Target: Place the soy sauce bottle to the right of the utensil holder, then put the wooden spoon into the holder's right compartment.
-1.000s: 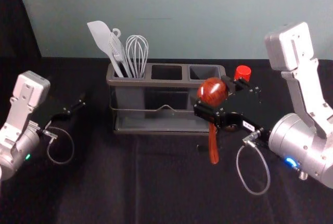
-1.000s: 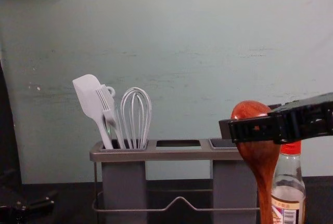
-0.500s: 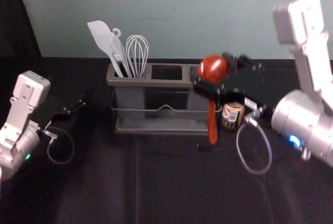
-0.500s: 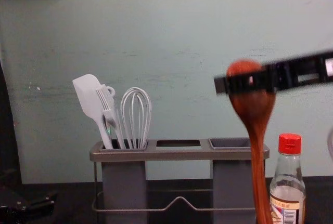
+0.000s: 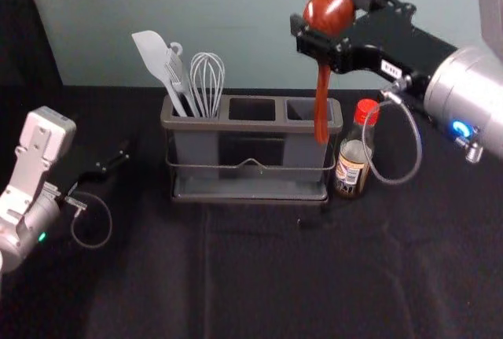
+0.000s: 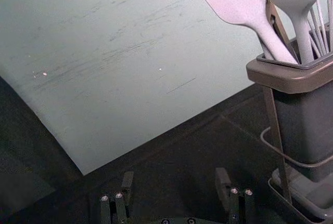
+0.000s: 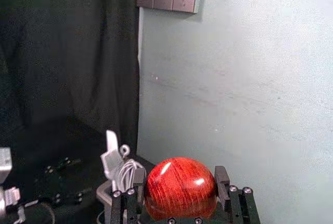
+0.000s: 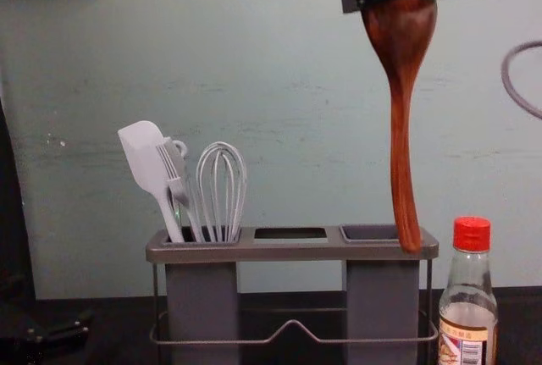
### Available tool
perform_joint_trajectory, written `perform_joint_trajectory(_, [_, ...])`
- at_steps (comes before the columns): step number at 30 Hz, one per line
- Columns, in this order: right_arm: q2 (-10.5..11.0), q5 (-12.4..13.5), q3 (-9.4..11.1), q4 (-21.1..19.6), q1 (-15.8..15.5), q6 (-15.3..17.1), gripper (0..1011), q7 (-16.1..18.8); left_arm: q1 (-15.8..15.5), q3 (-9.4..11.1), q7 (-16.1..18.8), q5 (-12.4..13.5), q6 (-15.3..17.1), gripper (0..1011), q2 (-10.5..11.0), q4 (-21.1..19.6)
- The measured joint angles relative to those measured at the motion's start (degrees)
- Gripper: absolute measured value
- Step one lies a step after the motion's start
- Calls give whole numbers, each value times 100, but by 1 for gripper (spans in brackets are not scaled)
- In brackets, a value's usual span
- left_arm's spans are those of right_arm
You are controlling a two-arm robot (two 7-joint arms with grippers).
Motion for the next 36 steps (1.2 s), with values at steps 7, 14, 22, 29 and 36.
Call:
perform_joint_trajectory(7, [-59,129,7,352,333,-88,829,-56,0,0,0,0,0,1000,0,0])
perform_joint_trajectory(14, [-93,264,-16,689,566,-262,830,-90,0,0,0,0,0,1000,0,0])
perform_joint_trajectory(22, [-101,348,-30,946,660,-436,830,-175,0,0,0,0,0,1000,0,0])
perform_joint_trajectory(29, [26,356,-116,1183,707,-765,830,-233,0,0,0,0,0,1000,0,0])
perform_joint_trajectory(36, [65,424,-145,1327,619,-928,830,-338,0,0,0,0,0,1000,0,0])
